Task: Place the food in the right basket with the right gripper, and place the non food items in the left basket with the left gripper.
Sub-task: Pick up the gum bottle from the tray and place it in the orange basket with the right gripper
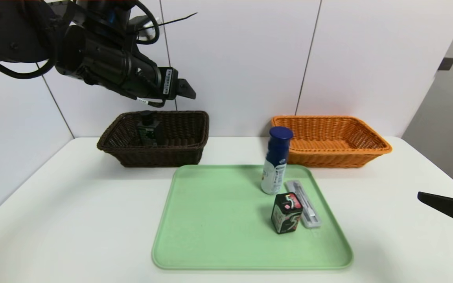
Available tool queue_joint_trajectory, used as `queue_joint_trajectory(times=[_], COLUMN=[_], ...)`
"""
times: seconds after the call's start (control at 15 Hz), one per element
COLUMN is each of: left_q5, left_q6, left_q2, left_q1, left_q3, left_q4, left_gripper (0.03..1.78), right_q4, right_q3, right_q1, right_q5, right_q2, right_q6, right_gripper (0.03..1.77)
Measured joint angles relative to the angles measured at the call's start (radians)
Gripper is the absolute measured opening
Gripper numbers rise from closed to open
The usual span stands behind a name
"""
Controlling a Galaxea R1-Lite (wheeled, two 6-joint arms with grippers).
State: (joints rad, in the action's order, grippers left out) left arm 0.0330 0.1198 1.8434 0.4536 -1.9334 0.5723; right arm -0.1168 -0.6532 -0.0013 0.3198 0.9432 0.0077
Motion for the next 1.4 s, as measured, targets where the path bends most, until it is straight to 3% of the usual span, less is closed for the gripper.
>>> queue_joint_trajectory(times=[0.4,0.73,0.93,1.4], left_q5=[0.019,0.041,0.053,0.054], left_q6=[0.101,0.16,0.168,0.165], left_q2=[-0.154,-0.282,-0.366,-0.475], left_q1=[0.133,0.201,0.208,0.208], left_q3=[0.275,0.593,0.702,0.767], left_q4=[0.017,-0.079,-0.094,-0.094], left_gripper=[1.67,1.69,1.69,1.69], right_q4=[0.001,-0.027,-0.05,-0.18], right_q3=[-0.003,-0.079,-0.164,-0.414], right_q1=[-0.003,0.019,0.092,0.306], right_q5=[0.009,0.006,0.005,-0.024], right_q2=[0.002,0.044,0.108,0.337], right_q6=[-0.005,-0.015,-0.015,-0.012], right_gripper=[1.71,1.71,1.71,1.71])
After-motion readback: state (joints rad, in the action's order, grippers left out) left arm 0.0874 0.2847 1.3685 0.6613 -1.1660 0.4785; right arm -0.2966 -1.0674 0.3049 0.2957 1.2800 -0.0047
